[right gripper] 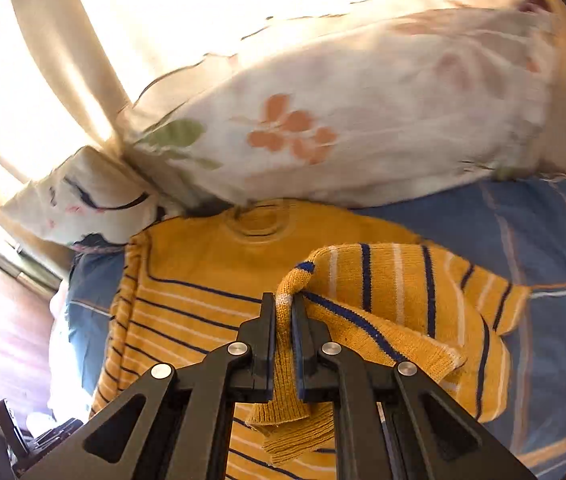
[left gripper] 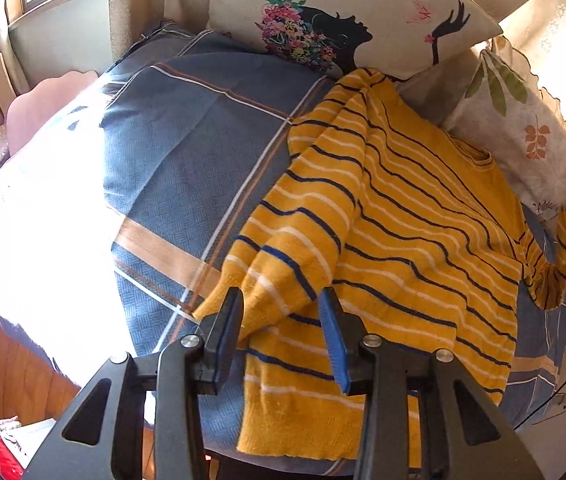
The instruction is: Fold small clothes
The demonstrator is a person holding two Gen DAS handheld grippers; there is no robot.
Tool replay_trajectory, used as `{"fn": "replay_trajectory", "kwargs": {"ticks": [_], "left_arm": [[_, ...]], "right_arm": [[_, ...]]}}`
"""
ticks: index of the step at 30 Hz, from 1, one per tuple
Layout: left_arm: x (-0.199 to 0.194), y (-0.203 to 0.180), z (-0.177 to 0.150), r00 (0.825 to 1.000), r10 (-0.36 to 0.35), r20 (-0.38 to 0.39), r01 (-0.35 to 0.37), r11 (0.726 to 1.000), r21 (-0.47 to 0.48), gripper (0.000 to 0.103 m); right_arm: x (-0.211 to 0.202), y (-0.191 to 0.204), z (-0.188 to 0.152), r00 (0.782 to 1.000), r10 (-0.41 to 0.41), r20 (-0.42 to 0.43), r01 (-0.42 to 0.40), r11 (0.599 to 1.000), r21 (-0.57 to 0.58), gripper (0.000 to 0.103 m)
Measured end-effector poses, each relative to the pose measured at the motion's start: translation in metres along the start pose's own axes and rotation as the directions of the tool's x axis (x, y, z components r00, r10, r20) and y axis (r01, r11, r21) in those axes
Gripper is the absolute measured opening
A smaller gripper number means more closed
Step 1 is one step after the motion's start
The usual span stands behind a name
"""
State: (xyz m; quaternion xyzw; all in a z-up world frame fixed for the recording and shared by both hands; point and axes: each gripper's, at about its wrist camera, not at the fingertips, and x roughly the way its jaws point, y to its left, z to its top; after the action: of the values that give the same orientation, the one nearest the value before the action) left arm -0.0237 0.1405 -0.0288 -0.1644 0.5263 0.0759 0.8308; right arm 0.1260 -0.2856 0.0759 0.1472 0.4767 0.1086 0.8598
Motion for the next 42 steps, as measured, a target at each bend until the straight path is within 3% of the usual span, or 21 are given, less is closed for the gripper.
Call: {"fn": "replay_trajectory", "kwargs": {"ticks": [5, 9, 11, 13, 16, 20, 23, 27, 30, 32, 35, 39, 40, 42], "left_arm": [[0.006, 0.037, 0.015, 1.0, -0.006, -0.008, 0.006, 1.0, -0.006, 0.038], [0.012, 0.067, 0.023, 1.0, 0.005, -0.023, -0.005, 1.0, -0.003, 0.038], [0.015, 0.078, 0.026, 1.0, 0.009, -0.029, -0.009, 1.0, -0.001, 0.038], [0.019, 0.089, 0.029, 0.999, 0.003, -0.037, -0.003, 1.0, -0.011, 0.038], [0.025, 0.102, 0.034, 0.999, -0.003, -0.049, 0.002, 0.999, -0.032, 0.039], [0.033, 0.117, 0.041, 0.998, -0.006, -0.066, 0.002, 0.998, -0.068, 0.039], [0.037, 0.129, 0.044, 0.997, -0.002, -0.072, -0.005, 0.995, -0.099, 0.039], [0.041, 0.147, 0.048, 0.997, 0.02, -0.079, -0.03, 0.99, -0.134, 0.039], [0.041, 0.166, 0.051, 0.996, 0.042, -0.079, -0.056, 0.983, -0.177, 0.039], [0.039, 0.177, 0.052, 0.996, 0.058, -0.073, -0.072, 0.977, -0.201, 0.039], [0.034, 0.191, 0.052, 0.995, 0.084, -0.06, -0.096, 0.969, -0.227, 0.039], [0.026, 0.203, 0.047, 0.994, 0.102, -0.044, -0.11, 0.961, -0.254, 0.039], [0.024, 0.206, 0.045, 0.994, 0.104, -0.042, -0.111, 0.959, -0.259, 0.039], [0.02, 0.211, 0.042, 0.994, 0.106, -0.04, -0.113, 0.956, -0.27, 0.039]], "right_arm": [[0.108, 0.098, 0.004, 0.988, 0.084, -0.129, -0.093, 0.994, -0.059, 0.008], [0.179, 0.136, -0.002, 0.981, 0.02, -0.195, -0.042, 0.994, -0.106, 0.009], [0.207, 0.142, -0.002, 0.974, -0.032, -0.222, 0.003, 0.992, -0.13, 0.015], [0.226, 0.146, -0.002, 0.97, -0.053, -0.237, 0.019, 0.99, -0.142, 0.035], [0.219, 0.156, 0.0, 0.977, -0.016, -0.21, -0.011, 0.992, -0.124, 0.05], [0.19, 0.187, -0.011, 0.984, 0.027, -0.178, -0.056, 0.985, -0.164, 0.052], [0.175, 0.213, -0.045, 0.957, 0.145, -0.25, -0.189, 0.969, -0.162, 0.056], [0.155, 0.27, -0.116, 0.909, 0.184, -0.373, -0.327, 0.871, -0.367, 0.056], [0.142, 0.312, -0.171, 0.872, 0.186, -0.452, -0.427, 0.742, -0.518, 0.064], [0.136, 0.334, -0.204, 0.859, 0.157, -0.487, -0.465, 0.637, -0.615, 0.068], [0.145, 0.351, -0.244, 0.865, 0.063, -0.499, -0.455, 0.518, -0.724, 0.068], [0.165, 0.345, -0.263, 0.914, -0.062, -0.4, -0.342, 0.412, -0.844, 0.065], [0.169, 0.343, -0.264, 0.921, -0.082, -0.38, -0.318, 0.402, -0.858, 0.048], [0.178, 0.342, -0.26, 0.915, -0.102, -0.39, -0.314, 0.426, -0.849, 0.035]]}}
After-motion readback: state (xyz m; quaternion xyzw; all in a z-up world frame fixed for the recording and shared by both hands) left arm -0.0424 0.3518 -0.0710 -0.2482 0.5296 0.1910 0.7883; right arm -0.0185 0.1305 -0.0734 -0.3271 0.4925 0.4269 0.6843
